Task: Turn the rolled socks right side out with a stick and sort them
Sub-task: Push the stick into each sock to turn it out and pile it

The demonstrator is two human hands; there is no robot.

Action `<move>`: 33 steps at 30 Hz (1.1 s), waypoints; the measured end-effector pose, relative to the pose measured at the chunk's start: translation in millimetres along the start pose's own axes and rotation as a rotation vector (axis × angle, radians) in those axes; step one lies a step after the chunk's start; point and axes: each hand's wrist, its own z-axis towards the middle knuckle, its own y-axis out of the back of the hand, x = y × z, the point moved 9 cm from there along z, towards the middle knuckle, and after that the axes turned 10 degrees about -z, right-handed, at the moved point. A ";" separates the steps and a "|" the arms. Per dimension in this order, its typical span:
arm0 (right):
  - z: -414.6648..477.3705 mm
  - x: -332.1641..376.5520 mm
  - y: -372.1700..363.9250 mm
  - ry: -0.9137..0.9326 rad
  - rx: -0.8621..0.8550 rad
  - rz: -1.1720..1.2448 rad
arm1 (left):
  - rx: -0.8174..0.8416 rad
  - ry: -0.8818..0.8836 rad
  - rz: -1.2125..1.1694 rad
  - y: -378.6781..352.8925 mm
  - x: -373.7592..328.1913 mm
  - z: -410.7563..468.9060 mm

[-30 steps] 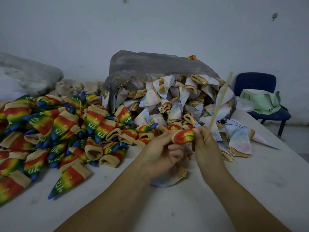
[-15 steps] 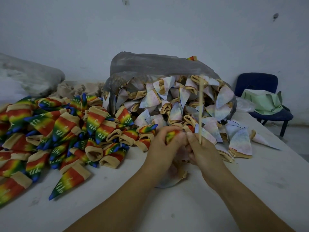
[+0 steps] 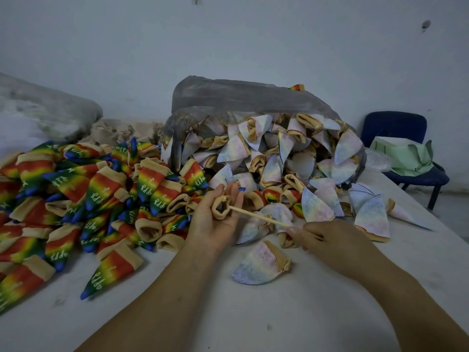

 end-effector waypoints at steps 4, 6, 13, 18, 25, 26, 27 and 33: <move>0.0 11.9 -4.2 0.023 0.024 -0.057 | 0.001 -0.005 0.199 2.4 7.1 1.8; 1.2 14.3 -7.3 0.014 0.032 -0.123 | 0.045 -0.029 0.348 -0.5 12.4 2.2; 0.6 25.9 -2.0 0.050 -0.041 -0.170 | 0.044 -0.238 0.506 -4.7 0.3 2.0; -0.2 42.2 2.3 0.083 -0.065 -0.273 | -0.077 -0.421 0.831 -5.3 -18.5 -4.9; -3.5 48.0 8.7 0.078 -0.150 -0.261 | -0.093 -0.562 1.031 -16.8 -20.2 -16.3; -3.3 46.0 8.7 0.076 -0.151 -0.243 | -0.111 -0.536 0.984 -13.7 -21.1 -15.2; -3.1 45.0 9.4 0.076 -0.161 -0.239 | -0.123 -0.525 0.942 -10.8 -22.3 -13.8; -3.6 54.8 3.7 0.133 -0.200 -0.204 | -0.103 -0.456 0.549 -3.3 -21.8 -4.5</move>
